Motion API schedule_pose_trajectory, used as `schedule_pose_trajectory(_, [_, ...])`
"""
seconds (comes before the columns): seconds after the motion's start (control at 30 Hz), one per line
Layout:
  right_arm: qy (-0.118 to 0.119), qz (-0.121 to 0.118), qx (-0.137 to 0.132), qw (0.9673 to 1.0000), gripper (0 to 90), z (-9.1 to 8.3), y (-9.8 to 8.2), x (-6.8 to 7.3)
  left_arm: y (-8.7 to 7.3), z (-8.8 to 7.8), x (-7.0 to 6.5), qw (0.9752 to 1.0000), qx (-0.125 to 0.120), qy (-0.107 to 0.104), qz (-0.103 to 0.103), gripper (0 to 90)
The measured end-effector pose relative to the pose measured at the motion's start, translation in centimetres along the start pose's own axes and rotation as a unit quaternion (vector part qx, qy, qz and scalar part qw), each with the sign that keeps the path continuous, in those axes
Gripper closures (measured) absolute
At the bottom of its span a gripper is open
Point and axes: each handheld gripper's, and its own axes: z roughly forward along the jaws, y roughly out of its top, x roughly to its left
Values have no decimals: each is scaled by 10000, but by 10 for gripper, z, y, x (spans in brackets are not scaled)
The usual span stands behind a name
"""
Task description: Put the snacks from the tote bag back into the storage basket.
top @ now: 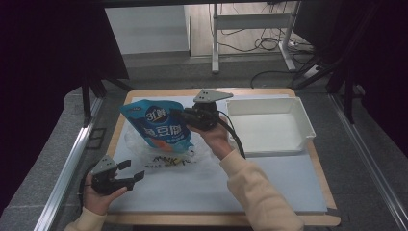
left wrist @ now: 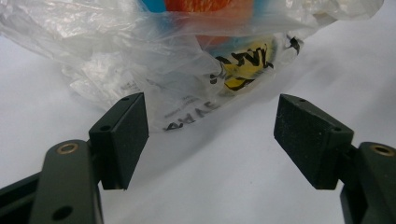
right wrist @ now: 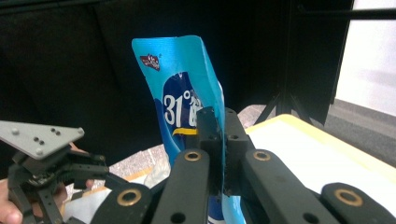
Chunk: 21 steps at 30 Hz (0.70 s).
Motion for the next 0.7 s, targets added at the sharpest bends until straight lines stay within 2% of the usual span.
schedule_pose_trajectory(0.33, [-54,-84,-193,9998,889,-11,17,4,0,0,0,10000,-5,-4,-1,264])
schedule_pose_trajectory(0.43, [-80,-105,-283,9995,889,-16,23,4,0,0,1,9999,-43,-99,-67,264])
schedule_pose_trajectory(0.7, [-139,-145,-387,9990,889,-31,40,6,0,0,0,10000,-25,-68,-44,265])
